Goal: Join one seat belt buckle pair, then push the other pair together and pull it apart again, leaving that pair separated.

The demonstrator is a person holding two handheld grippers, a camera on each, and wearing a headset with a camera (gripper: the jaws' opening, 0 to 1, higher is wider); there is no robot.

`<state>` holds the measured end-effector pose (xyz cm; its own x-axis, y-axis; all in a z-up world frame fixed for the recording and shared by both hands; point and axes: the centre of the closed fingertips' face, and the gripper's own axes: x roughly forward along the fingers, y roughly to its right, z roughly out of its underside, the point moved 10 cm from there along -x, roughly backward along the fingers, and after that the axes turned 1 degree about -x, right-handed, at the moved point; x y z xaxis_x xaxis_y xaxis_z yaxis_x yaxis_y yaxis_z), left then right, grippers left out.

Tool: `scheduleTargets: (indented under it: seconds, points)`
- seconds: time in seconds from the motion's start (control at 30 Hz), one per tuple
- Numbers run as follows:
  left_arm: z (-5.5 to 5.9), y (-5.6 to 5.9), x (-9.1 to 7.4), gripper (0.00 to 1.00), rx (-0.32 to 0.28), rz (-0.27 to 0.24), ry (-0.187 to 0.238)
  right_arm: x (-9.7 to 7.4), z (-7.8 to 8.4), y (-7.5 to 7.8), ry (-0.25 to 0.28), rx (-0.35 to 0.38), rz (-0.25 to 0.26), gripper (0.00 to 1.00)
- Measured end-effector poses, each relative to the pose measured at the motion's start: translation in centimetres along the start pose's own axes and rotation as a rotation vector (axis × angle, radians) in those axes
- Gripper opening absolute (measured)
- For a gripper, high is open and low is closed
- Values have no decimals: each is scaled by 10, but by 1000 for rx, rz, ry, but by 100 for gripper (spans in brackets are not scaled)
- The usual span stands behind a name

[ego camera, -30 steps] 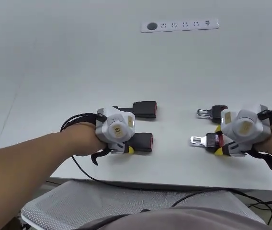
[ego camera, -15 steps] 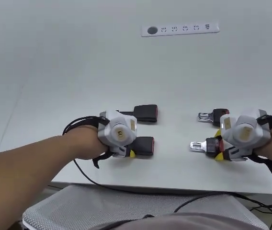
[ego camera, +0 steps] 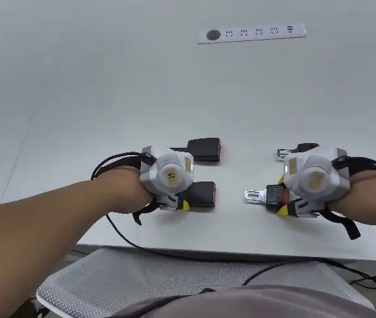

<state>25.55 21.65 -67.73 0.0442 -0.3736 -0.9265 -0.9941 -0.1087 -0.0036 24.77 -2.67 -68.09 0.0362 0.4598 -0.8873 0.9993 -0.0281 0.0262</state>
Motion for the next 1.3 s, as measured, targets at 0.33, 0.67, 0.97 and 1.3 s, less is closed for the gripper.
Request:
scheduleTargets:
  seconds: [0.33,0.67,0.97,1.3]
  points:
    - [1,-1,-2,32,-3,-8,0,15,-28,3,37,0,-2,33]
    - [4,-5,-3,31,-1,-6,-2,25,-47,7,36,-19,-5,33]
    - [5,-7,-2,31,2,-4,-19,30,-57,10,29,-51,-7,33]
    - [5,-5,3,31,20,6,-20,35,-57,7,43,-27,-12,32]
